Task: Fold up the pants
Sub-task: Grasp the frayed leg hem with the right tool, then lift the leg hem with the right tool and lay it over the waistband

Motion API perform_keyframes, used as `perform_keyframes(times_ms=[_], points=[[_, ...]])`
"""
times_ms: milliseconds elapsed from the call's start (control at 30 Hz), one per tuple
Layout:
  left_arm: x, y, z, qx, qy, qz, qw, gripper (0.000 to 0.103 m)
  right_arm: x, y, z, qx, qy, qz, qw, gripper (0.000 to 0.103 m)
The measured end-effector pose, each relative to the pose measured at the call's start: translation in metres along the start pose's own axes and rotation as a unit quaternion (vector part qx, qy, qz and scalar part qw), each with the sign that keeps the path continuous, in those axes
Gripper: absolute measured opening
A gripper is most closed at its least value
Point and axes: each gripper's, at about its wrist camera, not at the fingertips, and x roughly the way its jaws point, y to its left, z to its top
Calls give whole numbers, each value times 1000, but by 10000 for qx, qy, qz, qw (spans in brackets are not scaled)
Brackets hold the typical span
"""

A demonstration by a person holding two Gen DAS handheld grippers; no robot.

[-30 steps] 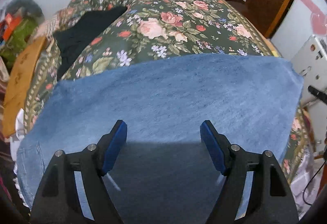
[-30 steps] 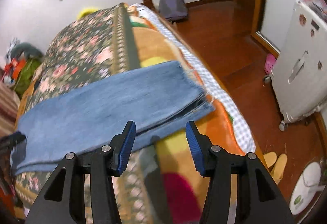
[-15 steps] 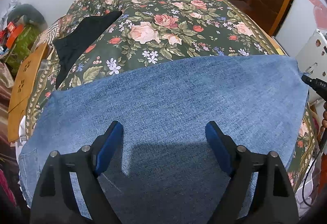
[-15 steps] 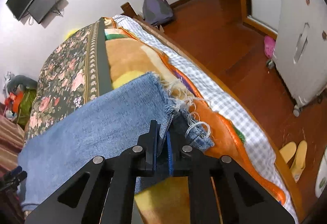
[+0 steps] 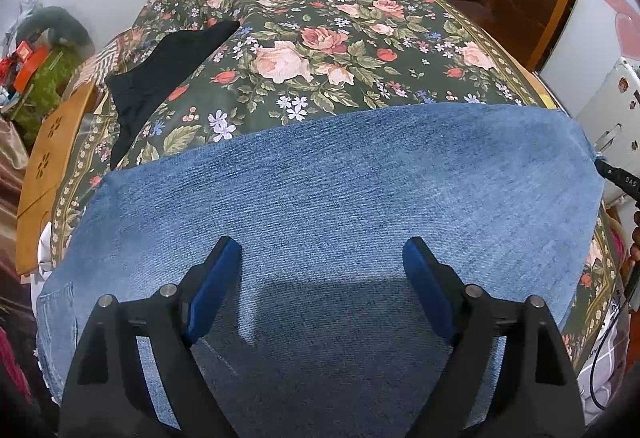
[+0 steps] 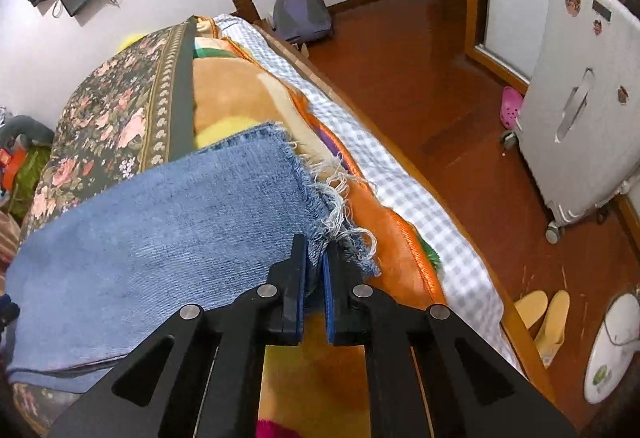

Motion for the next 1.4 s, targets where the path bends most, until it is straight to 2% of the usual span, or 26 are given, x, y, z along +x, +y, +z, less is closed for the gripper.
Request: perform_keyframes(times_ms=[67, 100, 233, 267, 400, 600, 667, 733, 833, 1000, 1200, 1400], points=[[0, 0, 0, -13, -8, -3, 10000, 85, -8, -2, 1, 111, 48, -67, 9999, 21], [0, 0, 0, -14, -16, 2, 10000, 85, -10, -3, 1, 160, 77, -41, 9998, 24], [0, -1, -2, -14, -52, 40, 10000, 85, -23, -16, -7, 639, 53, 425, 9970, 41], [0, -1, -2, -19, -56, 46, 10000, 85, -23, -20, -10, 774, 54, 475, 9959, 43], [0, -1, -2, -34, -52, 56, 10000, 86, -10, -21, -18, 958, 154, 480, 9941, 43], [-1, -1, -2, -11, -55, 89, 9999, 86, 4, -23, -14, 1306, 33, 678, 9891, 41], [-2, -1, -2, -14, -54, 86, 9999, 86, 2, -20, -12, 1268, -61, 593, 9901, 24], [-2, -1, -2, -5, -41, 66, 10000, 86, -3, -17, -9, 1206, -134, 578, 9909, 13], [-8, -1, -2, 33, -64, 41, 10000, 85, -15, -9, -4, 1025, -296, 534, 9929, 10], [-30, 1, -6, 156, -337, 146, 9992, 85, -49, 11, 8, 570, -683, 534, 9946, 10], [-66, 13, -13, 128, -731, 86, 9972, 85, -99, 50, 24, 156, -1214, 849, 9888, 9], [-97, 30, -21, 37, -1081, -7, 9941, 86, -145, 109, 30, -397, -1604, 1334, 9772, 9]])
